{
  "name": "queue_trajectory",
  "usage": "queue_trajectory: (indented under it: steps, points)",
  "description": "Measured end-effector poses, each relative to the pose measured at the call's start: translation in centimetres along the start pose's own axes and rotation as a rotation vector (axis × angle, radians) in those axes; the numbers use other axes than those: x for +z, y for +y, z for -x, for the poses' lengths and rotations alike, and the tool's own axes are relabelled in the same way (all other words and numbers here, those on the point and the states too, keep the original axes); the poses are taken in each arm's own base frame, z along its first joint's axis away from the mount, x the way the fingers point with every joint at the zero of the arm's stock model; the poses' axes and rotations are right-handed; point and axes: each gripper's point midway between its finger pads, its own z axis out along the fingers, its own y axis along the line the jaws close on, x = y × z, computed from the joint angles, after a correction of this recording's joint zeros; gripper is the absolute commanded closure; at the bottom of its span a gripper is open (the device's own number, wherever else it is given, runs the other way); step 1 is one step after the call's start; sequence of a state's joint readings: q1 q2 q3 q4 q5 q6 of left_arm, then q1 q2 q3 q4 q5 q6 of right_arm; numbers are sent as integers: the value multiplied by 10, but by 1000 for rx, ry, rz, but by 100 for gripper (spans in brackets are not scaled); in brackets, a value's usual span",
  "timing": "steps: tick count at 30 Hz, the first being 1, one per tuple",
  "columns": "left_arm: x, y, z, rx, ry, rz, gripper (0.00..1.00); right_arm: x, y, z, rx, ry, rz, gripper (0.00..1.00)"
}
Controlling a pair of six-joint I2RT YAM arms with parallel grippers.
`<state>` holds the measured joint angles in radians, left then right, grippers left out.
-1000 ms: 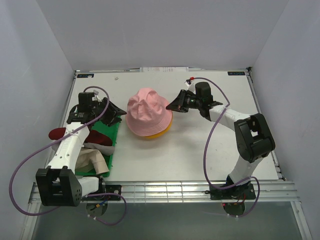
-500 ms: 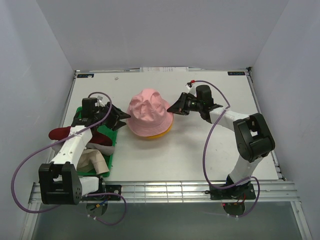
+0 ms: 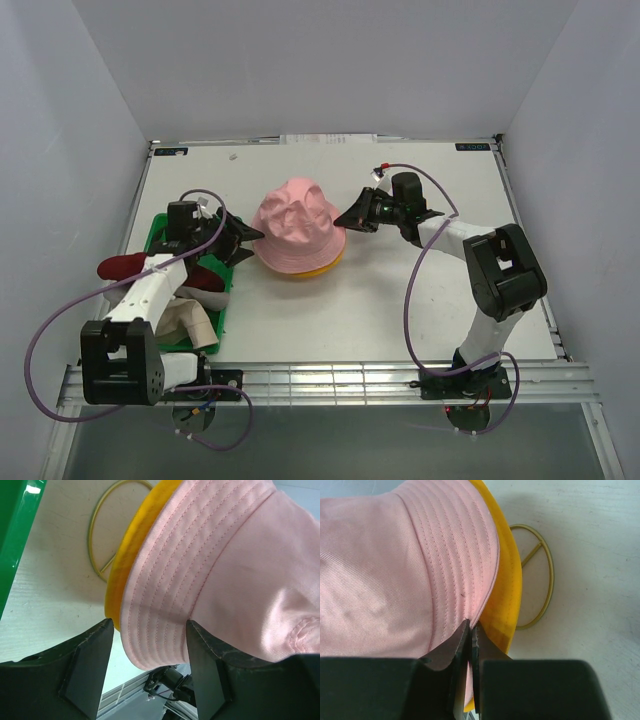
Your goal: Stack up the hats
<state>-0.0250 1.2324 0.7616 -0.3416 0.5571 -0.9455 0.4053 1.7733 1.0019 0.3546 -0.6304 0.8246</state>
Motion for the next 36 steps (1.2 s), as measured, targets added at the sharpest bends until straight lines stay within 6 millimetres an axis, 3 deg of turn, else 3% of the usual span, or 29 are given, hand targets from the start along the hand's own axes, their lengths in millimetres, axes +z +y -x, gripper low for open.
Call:
queue_trajectory:
  steps: [7, 13, 20, 29, 36]
  points:
    - [7, 6, -2, -23, -6, -18, 31, 0, 0, 0, 2, -2, 5, 92]
    - [10, 4, 1, -41, -25, -47, 37, 0, 1, 1, 1, -3, 6, 92]
    - [12, 6, 1, -65, -40, -69, 54, 0, -2, -3, 13, -1, 5, 92]
    - [10, 5, 5, -64, -71, -72, 85, 0, -5, -6, 22, 0, 2, 92]
    - [10, 6, 6, -54, -77, -68, 99, -1, -7, -5, 27, -2, 0, 92]
